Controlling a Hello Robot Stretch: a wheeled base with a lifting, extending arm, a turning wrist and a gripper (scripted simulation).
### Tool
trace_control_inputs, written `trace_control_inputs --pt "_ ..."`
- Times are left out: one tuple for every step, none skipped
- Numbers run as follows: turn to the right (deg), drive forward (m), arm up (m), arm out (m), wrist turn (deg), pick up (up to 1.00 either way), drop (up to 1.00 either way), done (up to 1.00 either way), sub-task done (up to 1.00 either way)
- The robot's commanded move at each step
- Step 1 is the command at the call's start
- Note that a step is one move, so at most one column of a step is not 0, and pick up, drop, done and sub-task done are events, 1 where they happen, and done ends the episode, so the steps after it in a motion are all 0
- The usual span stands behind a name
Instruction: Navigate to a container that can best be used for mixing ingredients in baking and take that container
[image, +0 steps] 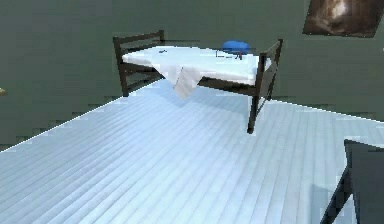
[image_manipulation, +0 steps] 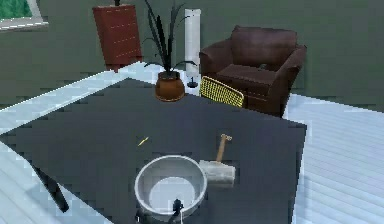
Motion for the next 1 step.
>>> trace_control_inputs --pt "0.0 0.00 0.00 0.00 0.0 0.00 0.00 1.00 0.00"
